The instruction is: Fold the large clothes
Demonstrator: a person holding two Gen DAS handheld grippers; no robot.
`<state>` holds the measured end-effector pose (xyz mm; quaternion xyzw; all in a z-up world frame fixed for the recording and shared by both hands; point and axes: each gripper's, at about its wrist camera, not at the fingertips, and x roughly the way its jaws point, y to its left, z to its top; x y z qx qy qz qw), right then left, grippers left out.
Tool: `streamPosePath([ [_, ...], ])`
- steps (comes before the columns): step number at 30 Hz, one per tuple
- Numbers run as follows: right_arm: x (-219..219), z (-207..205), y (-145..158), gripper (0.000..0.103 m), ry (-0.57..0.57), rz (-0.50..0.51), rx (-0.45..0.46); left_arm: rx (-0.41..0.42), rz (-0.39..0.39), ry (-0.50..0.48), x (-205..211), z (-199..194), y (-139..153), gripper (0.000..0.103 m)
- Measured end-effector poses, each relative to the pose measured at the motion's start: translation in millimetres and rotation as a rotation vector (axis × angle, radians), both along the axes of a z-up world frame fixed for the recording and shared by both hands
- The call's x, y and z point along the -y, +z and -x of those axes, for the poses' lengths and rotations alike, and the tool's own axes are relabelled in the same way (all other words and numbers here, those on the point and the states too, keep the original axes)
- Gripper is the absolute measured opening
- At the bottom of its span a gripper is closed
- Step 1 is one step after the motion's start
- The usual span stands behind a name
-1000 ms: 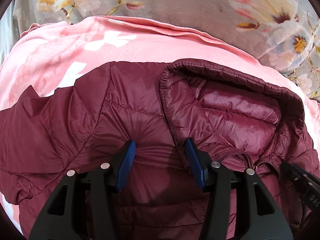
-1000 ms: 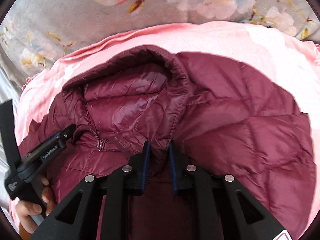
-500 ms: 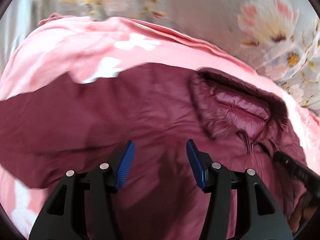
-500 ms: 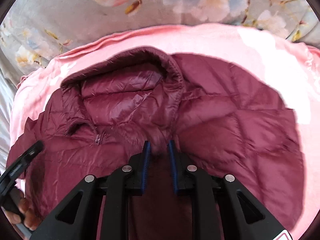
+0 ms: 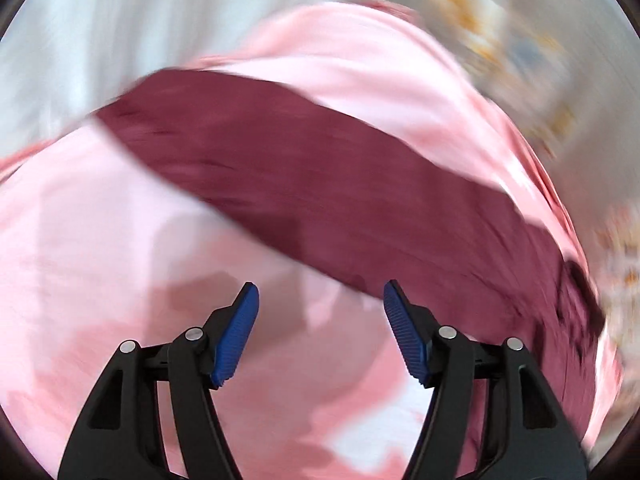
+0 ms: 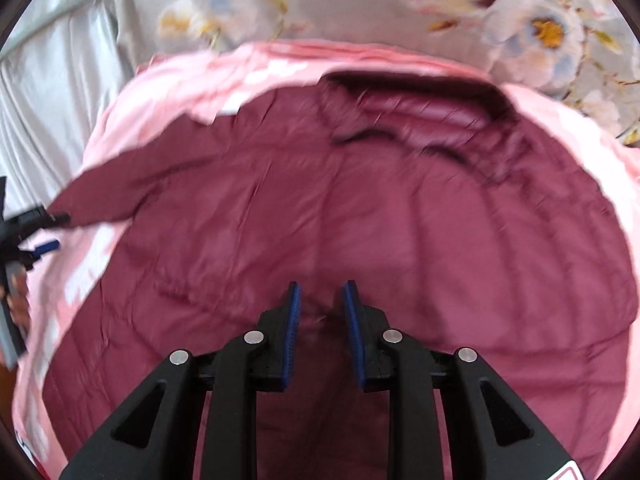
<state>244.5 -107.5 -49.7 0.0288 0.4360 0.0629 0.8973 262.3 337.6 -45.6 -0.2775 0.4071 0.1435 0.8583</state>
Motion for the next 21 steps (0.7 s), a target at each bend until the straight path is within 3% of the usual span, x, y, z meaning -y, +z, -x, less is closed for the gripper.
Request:
streamPosePath([
  [4, -3.7, 0.6, -15.7, 0.022, -0.016, 0.041, -0.01, 0.013, 0.053, 0.156, -63.8, 6.2, -4.6, 0.062],
  [8, -6.0, 3.6, -20.0, 0.021, -0.025, 0.063, 0.009, 0.026, 0.109, 0.235, -108.3, 0.5, -14.1, 0.062],
  [12, -14.4, 5.2, -21.4, 0.021, -0.029, 0.124, 0.033, 0.061, 0.146, 0.259, -116.0, -12.0, -16.1, 0.07],
  [15, -14.2, 5.2, -22.1, 0.021, -0.03, 0.132, 0.037, 0.072, 0.146, 0.253, -110.5, -26.7, -14.7, 0.068],
  [17, -13.3, 5.4, -22.5, 0.021, -0.03, 0.121, 0.038, 0.072, 0.16, 0.224, -108.2, -33.2, -12.4, 0.047],
  [19, -11.9, 5.6, -22.5, 0.021, -0.03, 0.111, 0.038, 0.062, 0.18, 0.185, -108.1, -34.4, -8.9, 0.009],
  [21, -11.1, 5.9, -23.0, 0.021, -0.03, 0.104, 0.039, 0.072, 0.176, 0.164, -101.4, -34.4, -0.7, 0.006],
])
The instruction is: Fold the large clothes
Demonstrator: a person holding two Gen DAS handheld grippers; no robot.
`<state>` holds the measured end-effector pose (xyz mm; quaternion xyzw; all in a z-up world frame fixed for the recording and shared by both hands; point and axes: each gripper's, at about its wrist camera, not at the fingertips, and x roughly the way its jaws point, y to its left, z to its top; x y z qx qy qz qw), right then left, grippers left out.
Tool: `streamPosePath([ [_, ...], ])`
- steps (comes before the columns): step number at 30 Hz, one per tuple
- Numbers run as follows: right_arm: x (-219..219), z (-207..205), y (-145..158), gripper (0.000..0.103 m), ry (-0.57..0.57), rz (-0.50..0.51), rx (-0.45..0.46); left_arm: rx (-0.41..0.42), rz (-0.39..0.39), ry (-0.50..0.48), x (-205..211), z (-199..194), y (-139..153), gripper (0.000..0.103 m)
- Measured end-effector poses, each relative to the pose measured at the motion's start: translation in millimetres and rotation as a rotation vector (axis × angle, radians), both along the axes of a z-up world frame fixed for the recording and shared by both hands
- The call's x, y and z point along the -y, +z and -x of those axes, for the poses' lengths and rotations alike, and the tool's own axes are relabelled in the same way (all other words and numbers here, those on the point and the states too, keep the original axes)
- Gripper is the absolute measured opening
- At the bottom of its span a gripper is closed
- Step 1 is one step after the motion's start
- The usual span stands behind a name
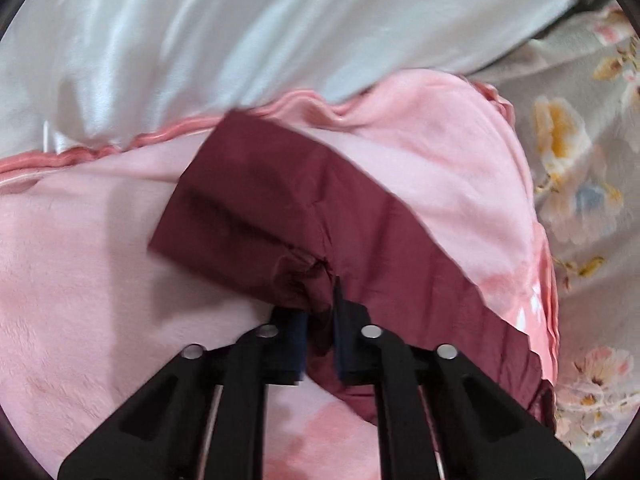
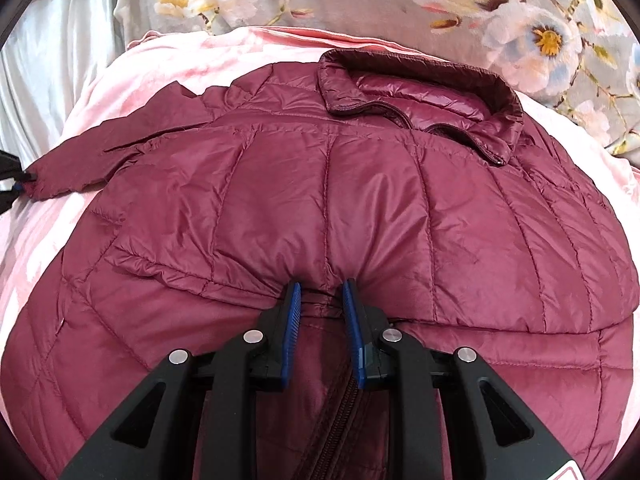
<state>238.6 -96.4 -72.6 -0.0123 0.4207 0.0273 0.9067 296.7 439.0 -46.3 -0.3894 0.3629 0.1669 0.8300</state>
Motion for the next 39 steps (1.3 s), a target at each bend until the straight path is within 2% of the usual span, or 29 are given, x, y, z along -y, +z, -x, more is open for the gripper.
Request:
streamPosePath([
  [3, 2.2, 0.2, -0.4, 0.021, 0.0, -0.019, 0.001, 0.06, -0.077, -0.05, 26.5, -0.4, 35.5, 0.002],
  [6, 5.1, -0.4, -0.4, 0.021, -0.001, -0.044, 0.002, 0.155, -0.137, -0.144, 69.8, -0.6, 88.5, 0.002],
  [9, 8.1, -0.6, 0.0, 0.021, -0.002, -0.069, 0.003, 0.275, -0.196, -0.278, 134.5, 2.1, 151.1, 0.001],
  [11, 12.1, 1.3, 3.2, 0.022, -0.002, -0.101, 0.011, 0.361, -0.237, -0.39, 191.8, 5.7, 191.2, 0.001],
  [13, 22.2, 6.4, 9.7, 0.022, -0.014, -0.182, 0.022, 0.425, -0.252, -0.513, 252.2, 7.3, 218.7, 0.002],
  [15, 39.2, 16.3, 18.5, 0.022, -0.043, -0.279, 0.038, 0.459, -0.248, -0.63, 308.7, 5.8, 231.4, 0.002],
  [17, 53.1, 25.0, 24.2, 0.023, -0.07, -0.316, 0.046, 0.463, -0.229, -0.762, 376.2, 3.7, 228.8, 0.002],
  [18, 63.2, 32.0, 28.0, 0.023, -0.092, -0.323, 0.054, 0.456, -0.224, -0.79, 393.0, 2.8, 224.8, 0.002],
  [20, 80.4, 44.2, 32.8, 0.024, -0.126, -0.318, 0.068, 0.405, -0.195, -0.879, 448.9, -4.5, 198.4, 0.002],
  [21, 91.3, 52.0, 35.3, 0.024, -0.151, -0.308, 0.077, 0.385, -0.187, -0.898, 462.1, -5.9, 189.3, 0.002],
  [24, 115.6, 68.4, 36.3, 0.027, -0.205, -0.293, 0.083, 0.261, -0.159, -0.975, 517.4, -18.5, 133.3, 0.003],
  [27, 133.1, 80.0, 33.3, 0.033, -0.251, -0.275, 0.082, 0.174, -0.171, -1.008, 545.5, -13.7, 87.6, 0.006],
  [28, 138.4, 82.9, 32.3, 0.038, -0.266, -0.269, 0.084, 0.159, -0.179, -1.012, 551.0, -10.8, 73.6, 0.015],
  [29, 143.6, 84.6, 31.1, 0.043, -0.278, -0.267, 0.085, 0.148, -0.165, -1.017, 552.1, -7.5, 63.1, 0.022],
  [31, 150.9, 88.4, 30.4, 0.047, -0.291, -0.273, 0.092, 0.163, -0.086, -1.012, 537.7, -0.5, 58.5, 0.05],
  [32, 153.2, 88.7, 32.3, 0.05, -0.295, -0.277, 0.097, 0.194, -0.031, -0.989, 521.9, 3.5, 61.2, 0.056],
  [34, 156.2, 87.7, 37.9, 0.056, -0.293, -0.293, 0.114, 0.257, 0.033, -0.921, 486.0, 10.9, 68.5, 0.078],
  [36, 157.5, 81.5, 44.6, 0.061, -0.278, -0.317, 0.134, 0.292, 0.058, -0.808, 434.4, 13.4, 75.1, 0.079],
  [39, 156.0, 64.1, 53.4, 0.062, -0.263, -0.372, 0.148, 0.257, 0.124, -0.669, 369.5, 7.6, 60.7, 0.079],
])
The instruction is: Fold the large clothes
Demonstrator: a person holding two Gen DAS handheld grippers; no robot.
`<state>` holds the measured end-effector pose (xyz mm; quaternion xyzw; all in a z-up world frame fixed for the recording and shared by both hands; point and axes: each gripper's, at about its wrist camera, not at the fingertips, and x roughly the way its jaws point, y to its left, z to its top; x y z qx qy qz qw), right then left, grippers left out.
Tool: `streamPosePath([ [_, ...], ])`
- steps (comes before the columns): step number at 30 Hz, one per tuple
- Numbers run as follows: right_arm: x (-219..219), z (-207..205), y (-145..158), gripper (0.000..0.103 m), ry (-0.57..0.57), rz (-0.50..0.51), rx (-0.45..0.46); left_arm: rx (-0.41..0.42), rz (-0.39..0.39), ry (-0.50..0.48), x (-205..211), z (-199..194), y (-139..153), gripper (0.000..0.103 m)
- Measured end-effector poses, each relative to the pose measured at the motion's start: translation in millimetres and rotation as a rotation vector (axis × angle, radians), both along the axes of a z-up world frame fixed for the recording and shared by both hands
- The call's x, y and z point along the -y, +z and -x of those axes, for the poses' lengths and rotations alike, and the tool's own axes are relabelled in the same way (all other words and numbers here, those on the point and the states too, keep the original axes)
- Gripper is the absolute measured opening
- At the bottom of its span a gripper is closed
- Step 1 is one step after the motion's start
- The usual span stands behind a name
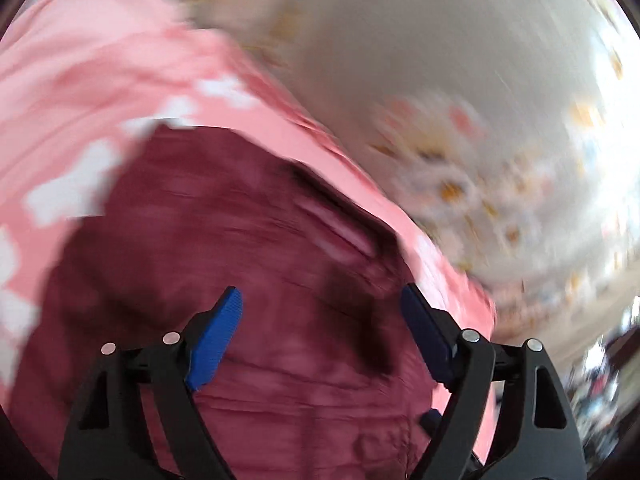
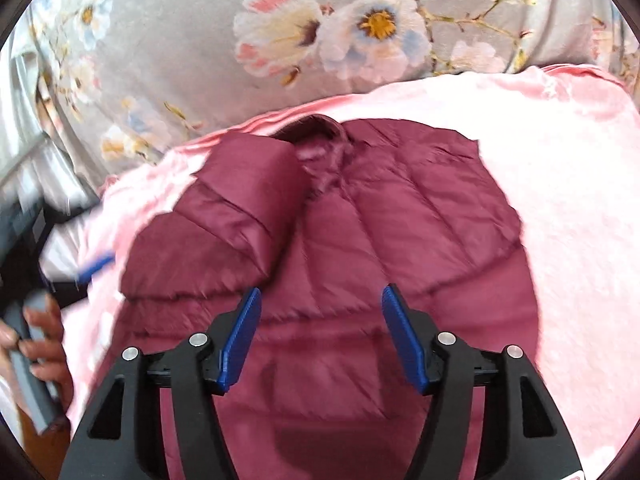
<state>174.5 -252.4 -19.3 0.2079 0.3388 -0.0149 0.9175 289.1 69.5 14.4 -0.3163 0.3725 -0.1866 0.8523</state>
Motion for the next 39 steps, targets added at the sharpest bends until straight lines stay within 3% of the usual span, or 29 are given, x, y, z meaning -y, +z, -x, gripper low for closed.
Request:
streamPosePath([
  [4, -7.0, -30.2, 5.2, 0.066, 0.021, -0.104, 0.014, -0.153, 0.154, 0.143, -74.6, -14.0, -45.6, 0.076],
  [6, -15.2, -43.5, 6.0, 0.068, 0.019, -0.072, 0.009, -0.192, 0.192, 0.166, -83.6, -21.4, -56.6, 0.073],
  [10, -21.3, -64.0, 1.8, 0.068, -0.041, 0.05, -0.035, -0.239, 0.207, 0.207, -92.4, -30.5, -72.9, 0.07],
  [13, -6.6, -58.3, -2.9, 0.068, -0.074, 0.019, -0.039, -0.253, 0.271, 0.236, -106.8, -22.3, -83.0, 0.07],
  [18, 21.9, -49.7, -13.4, 0.068, -0.145, -0.006, -0.064, -0.258, 0.301, 0.227, -107.7, -25.1, -85.0, 0.07],
  [19, 25.5, -52.1, -16.3, 0.068, -0.152, -0.019, -0.071, -0.264, 0.306, 0.222, -104.7, -29.2, -86.8, 0.066],
  [21, 28.8, -59.7, -22.2, 0.068, -0.154, -0.031, -0.088, -0.296, 0.3, 0.232, -99.8, -36.8, -90.6, 0.056],
  [22, 27.9, -63.3, -23.8, 0.065, -0.149, -0.025, -0.095, -0.303, 0.294, 0.239, -98.7, -39.7, -92.2, 0.045],
  [23, 26.1, -68.6, -25.8, 0.048, -0.138, -0.018, -0.103, -0.312, 0.28, 0.247, -98.5, -42.1, -93.1, 0.038],
  [24, 24.5, -73.1, -25.9, 0.033, -0.124, -0.013, -0.107, -0.316, 0.269, 0.252, -98.9, -43.8, -93.1, 0.023],
  [25, 22.4, -75.6, -23.9, 0.008, -0.113, -0.009, -0.107, -0.313, 0.251, 0.26, -100.1, -45.1, -91.2, 0.011],
  [28, 24.9, -65.9, 3.3, 0.005, -0.092, -0.07, 0.006, -0.249, 0.195, 0.284, -106.7, -41.0, -71.1, 0.002],
  [31, 25.4, -51.8, 23.6, 0.004, -0.077, -0.044, 0.074, -0.179, 0.128, 0.283, -109.1, -31.5, -46.8, 0.001],
  [33, 23.1, -49.9, 13.3, 0.004, -0.067, 0.009, 0.032, -0.182, 0.078, 0.273, -104.0, -28.4, -45.6, 0.001],
  [35, 20.7, -57.8, -15.6, 0.003, -0.072, 0.049, -0.055, -0.216, -0.015, 0.274, -93.8, -29.0, -58.7, 0.0],
  [39, 16.7, -61.6, -46.8, 0.004, -0.071, 0.092, -0.14, -0.273, -0.036, 0.275, -89.2, -27.1, -86.3, 0.0],
])
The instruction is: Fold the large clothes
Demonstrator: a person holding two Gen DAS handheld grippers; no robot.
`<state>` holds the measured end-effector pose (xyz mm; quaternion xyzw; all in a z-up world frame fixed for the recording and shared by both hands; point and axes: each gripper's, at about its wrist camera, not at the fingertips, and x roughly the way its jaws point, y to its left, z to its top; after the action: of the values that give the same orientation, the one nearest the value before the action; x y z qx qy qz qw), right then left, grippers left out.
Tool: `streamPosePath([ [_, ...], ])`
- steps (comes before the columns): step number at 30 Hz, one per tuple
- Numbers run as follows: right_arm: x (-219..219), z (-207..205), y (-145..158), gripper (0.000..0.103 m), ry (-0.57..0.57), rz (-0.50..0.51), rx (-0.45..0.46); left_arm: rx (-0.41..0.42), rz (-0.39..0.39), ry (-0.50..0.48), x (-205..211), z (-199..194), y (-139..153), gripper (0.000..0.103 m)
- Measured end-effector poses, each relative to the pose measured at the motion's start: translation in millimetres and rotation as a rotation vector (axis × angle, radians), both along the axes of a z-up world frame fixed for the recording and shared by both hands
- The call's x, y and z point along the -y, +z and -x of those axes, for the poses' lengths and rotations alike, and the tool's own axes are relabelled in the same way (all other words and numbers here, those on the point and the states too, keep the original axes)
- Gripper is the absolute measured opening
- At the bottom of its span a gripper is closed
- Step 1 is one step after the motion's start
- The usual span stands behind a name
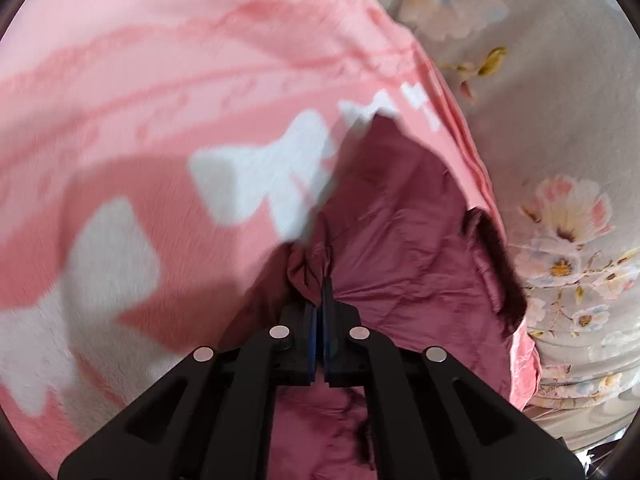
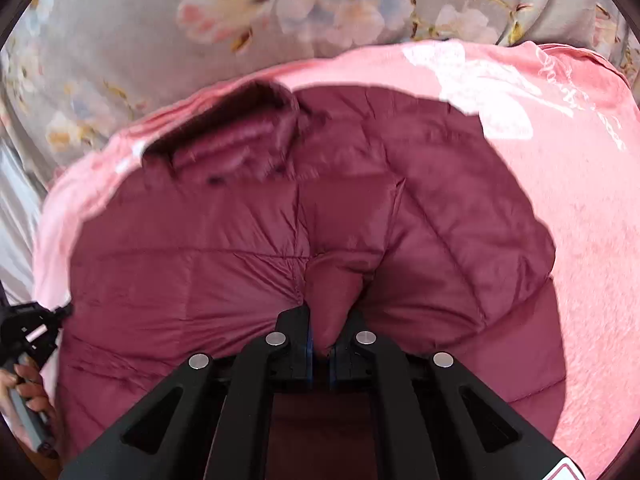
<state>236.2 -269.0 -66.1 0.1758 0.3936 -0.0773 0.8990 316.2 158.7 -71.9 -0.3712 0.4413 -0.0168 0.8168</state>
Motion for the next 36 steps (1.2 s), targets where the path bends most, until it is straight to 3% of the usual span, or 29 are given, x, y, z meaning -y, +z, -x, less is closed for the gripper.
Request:
streamPosePath([
  [4, -4.4, -3.4, -4.7, 0.005, 0.011, 0.034, -0.02, 0.019, -0.078, -0.018, 7.9, -0.3, -2.5, 0.001],
  [7, 2.6, 7.4, 4.2, 0.014, 0.0, -0.004, -0.007, 0.032, -0.169, -0.048, 13.8, 4.9, 8.2, 0.003],
  [10, 9.4, 35.2, 24.1, 0.025, -0.041, 0.019, 0.044, 0.098, -0.271, -0.066, 12.9, 25.0, 41.3, 0.011],
  [13, 7.4, 51.4, 48.8, 0.025, -0.065, 0.067, 0.104, 0.191, -0.397, -0.013, 11.0, 45.0, 85.0, 0.017],
  [16, -4.5, 42.7, 68.1, 0.025, -0.018, 0.049, 0.152, 0.261, -0.384, -0.05, 27.4, 40.3, 119.0, 0.017],
  [17, -9.9, 38.8, 70.4, 0.019, 0.002, 0.042, 0.156, 0.267, -0.368, -0.079, 35.4, 35.2, 122.1, 0.017],
  [20, -38.7, 10.5, 62.8, 0.004, 0.102, 0.032, 0.128, 0.22, -0.355, -0.197, 72.0, 11.3, 107.3, 0.017],
  [22, -52.7, 0.6, 54.1, 0.004, 0.14, 0.039, 0.1, 0.147, -0.371, -0.245, 92.1, -1.9, 80.6, 0.017],
  [27, -73.5, -18.6, 27.4, 0.002, 0.19, 0.073, 0.029, 0.036, -0.38, -0.234, 97.1, -3.8, 32.5, 0.016],
  [36, -77.8, -36.5, -4.3, 0.0, 0.196, 0.076, -0.024, 0.035, -0.454, -0.24, 94.6, 2.2, 10.1, 0.012],
])
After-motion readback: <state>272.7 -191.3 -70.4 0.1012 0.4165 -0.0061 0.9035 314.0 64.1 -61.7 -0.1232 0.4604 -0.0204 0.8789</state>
